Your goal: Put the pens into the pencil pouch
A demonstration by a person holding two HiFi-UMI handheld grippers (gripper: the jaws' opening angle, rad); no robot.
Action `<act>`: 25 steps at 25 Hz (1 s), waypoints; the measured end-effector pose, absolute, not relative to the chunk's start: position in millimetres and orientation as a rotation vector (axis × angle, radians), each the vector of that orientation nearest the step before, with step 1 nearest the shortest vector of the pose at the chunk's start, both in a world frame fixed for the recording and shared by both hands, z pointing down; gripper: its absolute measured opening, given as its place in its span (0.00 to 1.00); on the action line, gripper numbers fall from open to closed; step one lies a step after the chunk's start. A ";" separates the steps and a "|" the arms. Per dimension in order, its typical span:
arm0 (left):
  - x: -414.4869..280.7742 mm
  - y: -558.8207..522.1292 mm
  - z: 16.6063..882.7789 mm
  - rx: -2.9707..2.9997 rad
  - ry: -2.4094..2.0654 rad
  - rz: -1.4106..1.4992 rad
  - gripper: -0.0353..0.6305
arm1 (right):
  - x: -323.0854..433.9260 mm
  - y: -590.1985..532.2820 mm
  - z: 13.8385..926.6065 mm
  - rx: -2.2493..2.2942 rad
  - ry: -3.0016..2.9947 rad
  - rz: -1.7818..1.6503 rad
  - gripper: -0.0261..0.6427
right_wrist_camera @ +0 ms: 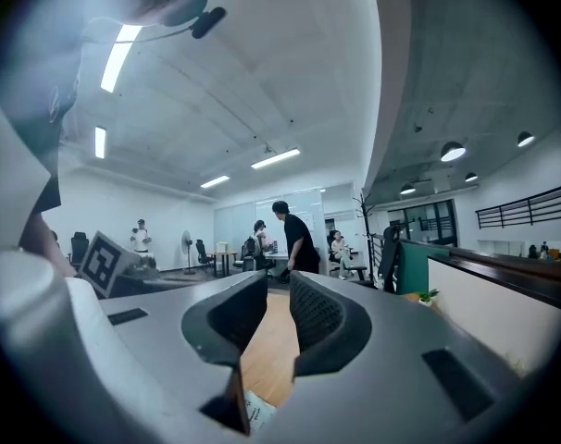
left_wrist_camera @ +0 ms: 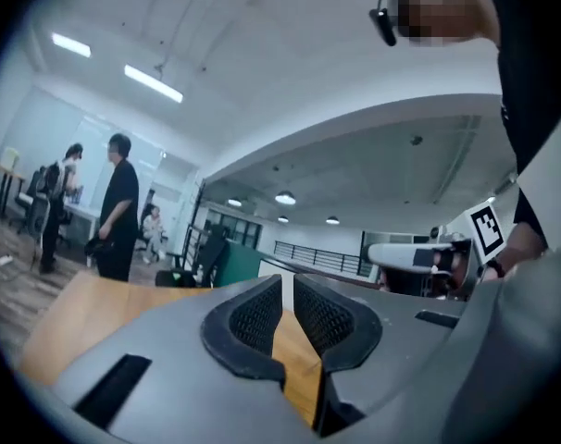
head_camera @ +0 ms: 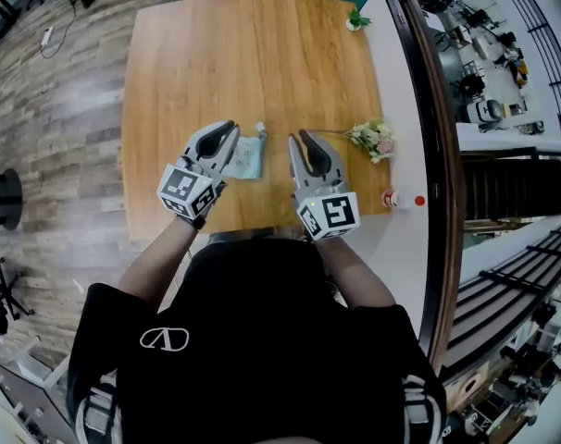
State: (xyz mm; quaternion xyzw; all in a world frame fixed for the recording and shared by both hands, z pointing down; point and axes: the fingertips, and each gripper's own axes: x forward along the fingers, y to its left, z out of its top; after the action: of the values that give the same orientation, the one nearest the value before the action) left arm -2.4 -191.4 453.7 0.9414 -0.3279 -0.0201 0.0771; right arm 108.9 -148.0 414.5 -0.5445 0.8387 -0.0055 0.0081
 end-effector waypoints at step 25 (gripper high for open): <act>-81.0 -178.4 345.2 2.910 -1.421 -0.288 0.06 | 86.4 -158.5 403.8 -1.707 2.591 0.123 0.04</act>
State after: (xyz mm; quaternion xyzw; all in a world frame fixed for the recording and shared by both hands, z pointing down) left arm -81.0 -178.4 345.2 0.8937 -0.4364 -0.0884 -0.0545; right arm 86.4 -158.5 403.8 -0.5496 0.8343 0.0396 0.0183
